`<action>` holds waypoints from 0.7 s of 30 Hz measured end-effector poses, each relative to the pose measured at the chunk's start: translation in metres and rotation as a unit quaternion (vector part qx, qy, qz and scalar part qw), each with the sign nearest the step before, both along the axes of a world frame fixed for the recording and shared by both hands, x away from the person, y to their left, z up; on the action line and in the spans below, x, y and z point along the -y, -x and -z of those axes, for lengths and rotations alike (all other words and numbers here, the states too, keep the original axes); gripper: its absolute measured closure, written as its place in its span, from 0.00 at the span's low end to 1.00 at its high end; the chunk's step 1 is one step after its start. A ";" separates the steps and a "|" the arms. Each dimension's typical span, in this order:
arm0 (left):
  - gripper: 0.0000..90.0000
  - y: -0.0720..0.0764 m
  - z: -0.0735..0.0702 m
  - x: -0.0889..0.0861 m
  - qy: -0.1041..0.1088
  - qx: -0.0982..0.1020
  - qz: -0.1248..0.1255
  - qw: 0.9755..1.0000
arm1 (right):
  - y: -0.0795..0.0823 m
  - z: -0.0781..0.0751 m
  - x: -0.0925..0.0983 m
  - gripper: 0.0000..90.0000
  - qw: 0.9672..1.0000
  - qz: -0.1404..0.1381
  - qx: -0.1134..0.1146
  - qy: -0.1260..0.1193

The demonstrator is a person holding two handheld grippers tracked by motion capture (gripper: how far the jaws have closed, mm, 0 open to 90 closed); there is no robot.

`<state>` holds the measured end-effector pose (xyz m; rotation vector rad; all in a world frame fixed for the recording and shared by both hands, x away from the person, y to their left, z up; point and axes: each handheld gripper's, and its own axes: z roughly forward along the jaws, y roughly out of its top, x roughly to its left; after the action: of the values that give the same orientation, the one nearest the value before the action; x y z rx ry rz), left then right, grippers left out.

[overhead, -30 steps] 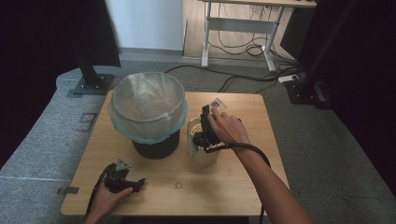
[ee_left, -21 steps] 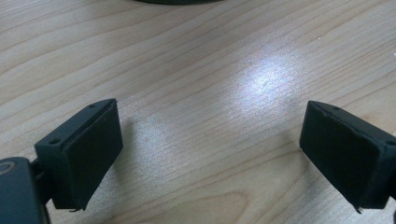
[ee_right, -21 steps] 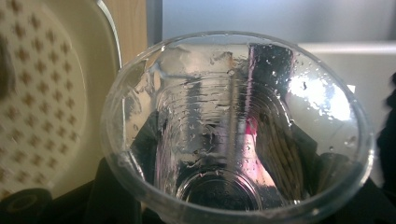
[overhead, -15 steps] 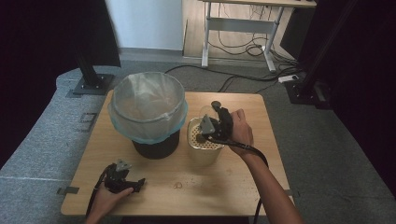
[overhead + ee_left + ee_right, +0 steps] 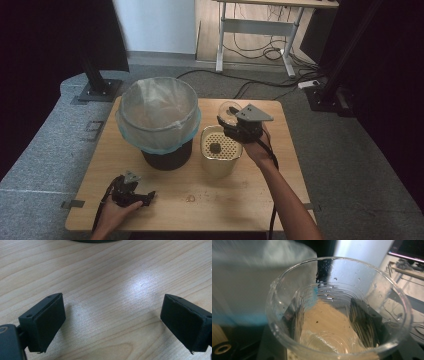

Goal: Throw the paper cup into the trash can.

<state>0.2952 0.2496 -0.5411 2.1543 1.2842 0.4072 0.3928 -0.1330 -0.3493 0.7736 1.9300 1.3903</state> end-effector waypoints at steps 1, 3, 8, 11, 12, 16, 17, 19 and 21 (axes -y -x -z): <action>0.06 0.000 0.000 0.000 0.000 0.000 0.000 1.000 | 0.001 -0.007 -0.001 0.51 1.000 -0.007 0.004 -0.009; 0.06 0.000 0.000 0.000 -0.001 0.000 0.000 1.000 | 0.002 -0.020 -0.005 0.51 1.000 -0.017 0.010 -0.021; 0.06 0.000 0.000 0.000 0.001 -0.001 0.001 1.000 | 0.001 -0.060 -0.028 0.50 0.997 -0.056 0.015 -0.054; 0.06 0.000 0.000 0.000 0.001 -0.001 0.002 1.000 | -0.005 -0.080 -0.049 0.49 0.995 -0.078 0.016 -0.058; 0.06 0.000 0.000 -0.001 0.002 -0.001 0.002 1.000 | -0.007 -0.086 -0.057 0.49 0.995 -0.082 0.016 -0.058; 0.06 -0.001 0.000 -0.001 0.004 -0.002 0.002 1.000 | -0.025 -0.101 -0.097 0.43 0.993 -0.111 0.004 -0.041; 0.06 -0.001 0.000 -0.001 0.004 -0.001 0.002 1.000 | -0.029 -0.102 -0.105 0.41 0.993 -0.113 -0.001 -0.038; 0.06 -0.001 0.000 -0.001 0.002 0.000 0.003 1.000 | -0.044 -0.102 -0.128 0.29 0.993 -0.113 -0.023 -0.035; 0.06 -0.001 0.000 -0.001 0.000 0.000 0.004 1.000 | -0.057 -0.099 -0.146 0.19 0.994 -0.099 -0.048 -0.017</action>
<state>0.2959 0.2504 -0.5412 2.1594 1.2741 0.4046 0.4494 0.0125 -0.2508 0.6904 2.1105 1.5305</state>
